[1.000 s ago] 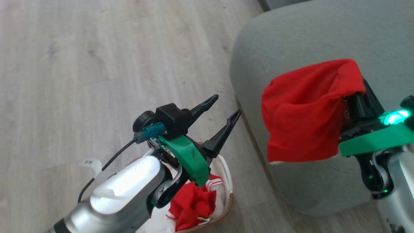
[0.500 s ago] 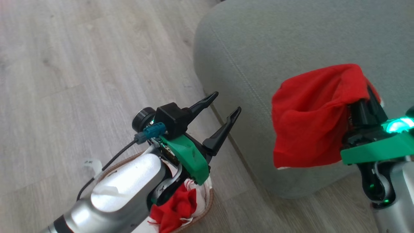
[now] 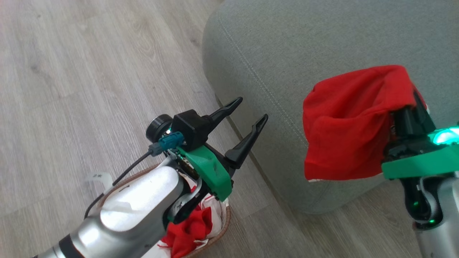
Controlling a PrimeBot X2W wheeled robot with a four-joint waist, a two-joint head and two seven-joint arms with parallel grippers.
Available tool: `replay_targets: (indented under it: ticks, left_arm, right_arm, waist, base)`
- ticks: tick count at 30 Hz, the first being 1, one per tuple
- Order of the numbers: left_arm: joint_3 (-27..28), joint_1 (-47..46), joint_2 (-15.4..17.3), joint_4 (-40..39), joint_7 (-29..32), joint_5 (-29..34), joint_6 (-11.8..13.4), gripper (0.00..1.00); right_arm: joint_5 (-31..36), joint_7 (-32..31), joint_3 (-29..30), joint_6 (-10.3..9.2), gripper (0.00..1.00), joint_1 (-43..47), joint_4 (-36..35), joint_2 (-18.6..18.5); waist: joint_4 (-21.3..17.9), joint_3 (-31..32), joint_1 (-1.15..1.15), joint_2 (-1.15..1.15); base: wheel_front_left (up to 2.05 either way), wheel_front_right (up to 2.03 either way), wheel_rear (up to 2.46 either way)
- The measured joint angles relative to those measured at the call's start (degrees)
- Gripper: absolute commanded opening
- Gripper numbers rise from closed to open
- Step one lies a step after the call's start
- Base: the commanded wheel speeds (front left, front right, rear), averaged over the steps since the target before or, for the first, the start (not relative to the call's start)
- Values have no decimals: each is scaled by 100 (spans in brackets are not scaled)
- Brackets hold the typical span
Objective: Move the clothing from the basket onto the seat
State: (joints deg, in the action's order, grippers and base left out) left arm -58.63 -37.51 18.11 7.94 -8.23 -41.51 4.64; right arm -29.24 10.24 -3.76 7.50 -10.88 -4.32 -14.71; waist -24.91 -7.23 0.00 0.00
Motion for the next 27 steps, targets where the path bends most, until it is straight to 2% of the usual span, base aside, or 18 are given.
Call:
replay_targets:
  ticks: [5, 13, 18, 27]
  left_arm:
    - [-3, -13, 5, -10, 8, 1, 0, 100]
    - [-21, -285, 104, -129, 153, 100, -1, 100]
    - [-52, -521, 149, -244, 341, 178, -13, 100]
    - [-77, -1102, 142, -437, 546, 328, -118, 100]
  right_arm:
    - [-19, -86, 177, 0, 0, -110, 98, 2]
    - [-110, -244, 366, 0, 0, -1295, 517, -257]
    - [-254, -243, 450, 0, 0, -2028, 996, -524]
    - [-250, -36, 586, 1, 0, -3087, 2035, -1234]
  waist:
    - [23, -111, 0, 0]
    - [103, -456, 0, 0]
    - [182, -786, 0, 0]
    - [484, -1506, 1, 0]
  base:
    - [0, 0, 0]
    - [0, 0, 0]
    - [0, 0, 0]
    - [0, 0, 0]
